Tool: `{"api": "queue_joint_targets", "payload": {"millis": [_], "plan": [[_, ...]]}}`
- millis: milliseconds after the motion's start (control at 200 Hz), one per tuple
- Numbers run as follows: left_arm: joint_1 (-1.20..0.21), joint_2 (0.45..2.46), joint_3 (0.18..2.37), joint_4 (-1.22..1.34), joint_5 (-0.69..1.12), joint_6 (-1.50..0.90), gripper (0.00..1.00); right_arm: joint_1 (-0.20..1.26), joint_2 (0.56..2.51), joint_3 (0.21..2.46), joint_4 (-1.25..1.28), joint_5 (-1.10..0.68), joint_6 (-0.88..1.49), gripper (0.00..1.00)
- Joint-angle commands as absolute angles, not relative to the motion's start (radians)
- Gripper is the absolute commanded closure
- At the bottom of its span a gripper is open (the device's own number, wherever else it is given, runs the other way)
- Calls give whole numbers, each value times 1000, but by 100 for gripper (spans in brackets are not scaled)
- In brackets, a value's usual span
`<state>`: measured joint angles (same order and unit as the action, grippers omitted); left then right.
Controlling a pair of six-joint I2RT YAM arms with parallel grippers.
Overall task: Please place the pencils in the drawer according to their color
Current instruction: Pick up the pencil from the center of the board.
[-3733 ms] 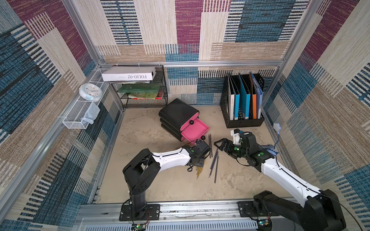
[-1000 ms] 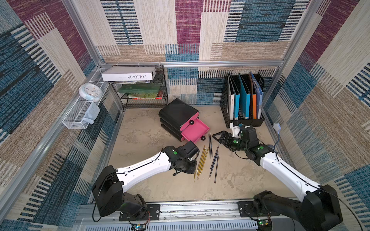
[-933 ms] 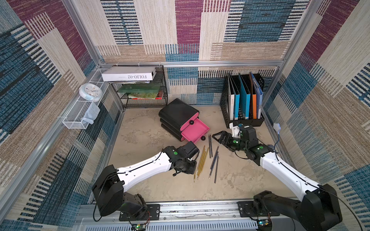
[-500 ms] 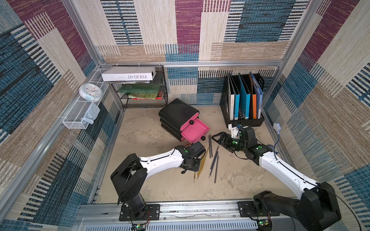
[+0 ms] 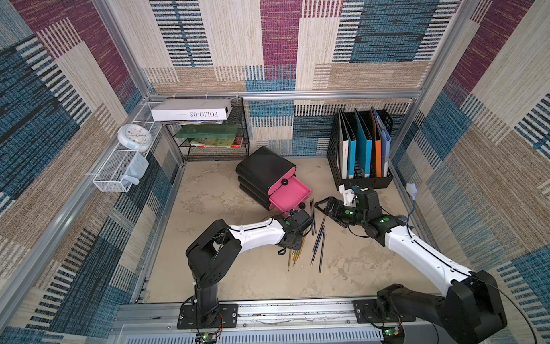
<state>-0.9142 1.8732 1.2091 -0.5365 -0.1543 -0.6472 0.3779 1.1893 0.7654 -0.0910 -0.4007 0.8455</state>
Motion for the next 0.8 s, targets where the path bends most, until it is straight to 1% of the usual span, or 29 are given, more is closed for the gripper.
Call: {"api": "queue_joint_targets", "payload": {"millis": [0, 110, 220, 301, 426, 606, 796], "plan": [[-914, 1896, 1228, -565, -188, -648, 63, 379, 1189, 769, -83, -397, 838, 1], [-914, 1918, 1235, -602, -198, -657, 69, 379, 1184, 773, -88, -396, 837, 1], [-914, 1938, 1237, -630, -191, -667, 80, 379, 1177, 775, -88, -394, 841, 1], [-913, 1949, 1237, -643, -183, -672, 85, 378, 1174, 778, -89, -393, 844, 1], [-913, 1967, 1248, -658, -163, -671, 100, 377, 1166, 784, -91, -387, 848, 1], [-914, 1965, 1251, -655, -134, -661, 100, 376, 1154, 788, -92, -374, 844, 1], [-914, 1872, 1237, -666, -143, -647, 100, 376, 1155, 787, -82, -374, 844, 1]]}}
